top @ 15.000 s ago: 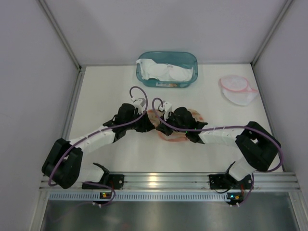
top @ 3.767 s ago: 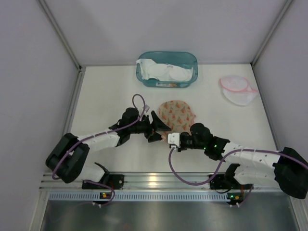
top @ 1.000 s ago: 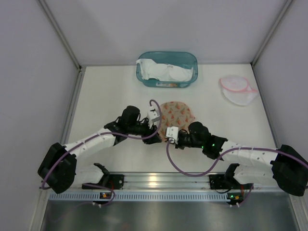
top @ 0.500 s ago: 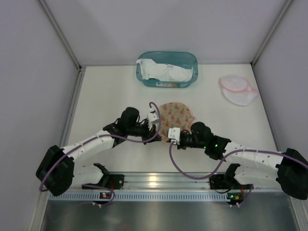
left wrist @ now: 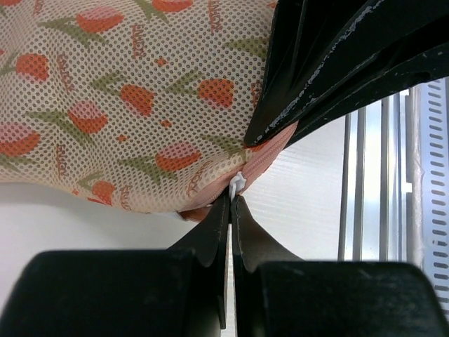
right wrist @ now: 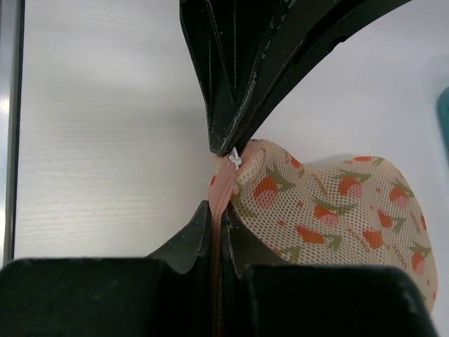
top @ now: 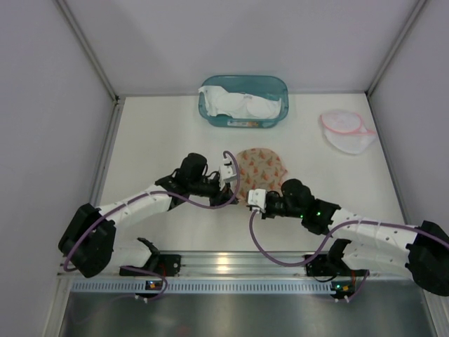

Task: Place the bra in the laundry bag and zip it closed
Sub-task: Zip the zipper on the laundry bag.

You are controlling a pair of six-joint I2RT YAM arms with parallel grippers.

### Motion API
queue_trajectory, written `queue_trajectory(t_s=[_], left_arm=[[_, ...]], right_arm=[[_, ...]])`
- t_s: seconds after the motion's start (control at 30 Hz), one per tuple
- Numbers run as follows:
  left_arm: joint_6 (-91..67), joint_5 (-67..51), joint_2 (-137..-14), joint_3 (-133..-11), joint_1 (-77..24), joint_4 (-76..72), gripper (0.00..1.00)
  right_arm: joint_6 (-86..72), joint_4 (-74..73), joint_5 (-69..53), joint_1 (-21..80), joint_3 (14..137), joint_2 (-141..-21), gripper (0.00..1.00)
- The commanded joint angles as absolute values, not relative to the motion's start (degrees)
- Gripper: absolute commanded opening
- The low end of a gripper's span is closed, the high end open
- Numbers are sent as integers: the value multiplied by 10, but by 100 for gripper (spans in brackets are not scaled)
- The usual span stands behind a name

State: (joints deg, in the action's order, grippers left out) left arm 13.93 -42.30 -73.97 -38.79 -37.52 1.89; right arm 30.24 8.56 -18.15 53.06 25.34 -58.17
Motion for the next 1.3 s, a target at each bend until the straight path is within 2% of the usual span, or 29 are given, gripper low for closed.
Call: queue_trajectory(t_s=[0.0, 0.23, 0.53, 0.8, 1.03, 1.17, 1.23, 1.27], left_arm=[[205, -286, -743, -368, -326, 74, 0], [224, -227, -751, -360, -321, 79, 0], [268, -215, -750, -337, -294, 83, 0], [223, -178, -837, -407, -287, 74, 0], [179, -193, -930, -491, -284, 107, 0], [176, -236, -926, -515, -279, 139, 0], [167, -235, -903, -512, -278, 143, 15], [153, -235, -894, -512, -276, 148, 25]], right_arm=[[317, 87, -209, 526, 248, -541, 0], [330, 86, -211, 517, 243, -545, 0], [336, 77, -214, 512, 242, -536, 0], [408, 62, -270, 512, 217, -496, 0], [547, 13, -301, 512, 188, -458, 0], [589, -16, -295, 512, 190, -452, 0], [609, -39, -287, 512, 196, -456, 1], [607, -50, -284, 512, 201, -463, 7]])
